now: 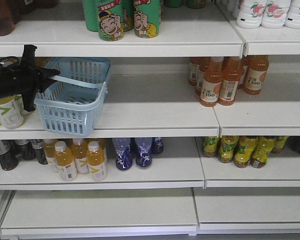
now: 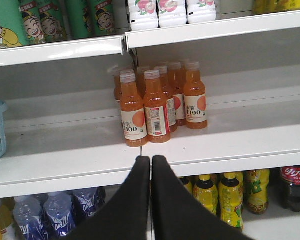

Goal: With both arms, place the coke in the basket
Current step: 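Grasp the basket handle with the left gripper and lift it off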

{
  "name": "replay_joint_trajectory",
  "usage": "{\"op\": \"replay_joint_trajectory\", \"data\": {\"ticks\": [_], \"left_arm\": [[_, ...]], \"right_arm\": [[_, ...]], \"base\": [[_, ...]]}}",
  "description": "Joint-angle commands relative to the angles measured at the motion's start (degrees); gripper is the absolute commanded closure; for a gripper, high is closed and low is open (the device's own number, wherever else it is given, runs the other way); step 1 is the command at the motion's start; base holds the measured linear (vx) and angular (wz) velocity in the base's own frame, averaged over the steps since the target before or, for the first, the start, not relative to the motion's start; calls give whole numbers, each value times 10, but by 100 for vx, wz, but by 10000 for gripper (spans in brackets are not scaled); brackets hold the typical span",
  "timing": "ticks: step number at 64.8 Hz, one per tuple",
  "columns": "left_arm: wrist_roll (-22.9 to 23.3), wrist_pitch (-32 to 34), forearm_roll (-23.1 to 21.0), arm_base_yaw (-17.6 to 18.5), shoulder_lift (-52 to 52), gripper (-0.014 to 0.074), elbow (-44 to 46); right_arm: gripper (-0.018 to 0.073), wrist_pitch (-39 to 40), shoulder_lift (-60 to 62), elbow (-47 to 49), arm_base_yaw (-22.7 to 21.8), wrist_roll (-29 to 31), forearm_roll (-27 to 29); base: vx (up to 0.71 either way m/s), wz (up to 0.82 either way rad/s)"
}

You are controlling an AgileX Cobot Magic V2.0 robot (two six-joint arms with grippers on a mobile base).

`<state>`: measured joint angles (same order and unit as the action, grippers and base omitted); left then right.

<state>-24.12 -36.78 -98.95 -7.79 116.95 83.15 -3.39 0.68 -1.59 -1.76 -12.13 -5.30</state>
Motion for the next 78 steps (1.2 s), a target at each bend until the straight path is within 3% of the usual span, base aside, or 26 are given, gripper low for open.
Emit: {"op": "replay_joint_trajectory", "data": {"ticks": [1,17,29,36,47,66,78], "left_arm": [[-14,-62,-7,1,-31,604,18],[-14,-201,93,2,-33,604,18],[-23,-293,125,2,-47,604,18],[-47,-327,161,9,-69,604,18],[-46,-347,217,46,-106,604,9],[-107,-347,214,145,-201,604,-123],[-177,-347,155,209,-281,604,-228]], "right_arm": [[564,40,9,-9,-2,3,-3],[564,40,9,-9,-2,3,-3],[564,40,9,-9,-2,3,-3],[564,40,9,-9,-2,3,-3],[564,40,9,-9,-2,3,-3],[564,40,9,-9,-2,3,-3],[564,40,9,-9,-2,3,-3]], "base": [[0,0],[0,0],[0,0],[0,0],[0,0],[0,0],[0,0]]}}
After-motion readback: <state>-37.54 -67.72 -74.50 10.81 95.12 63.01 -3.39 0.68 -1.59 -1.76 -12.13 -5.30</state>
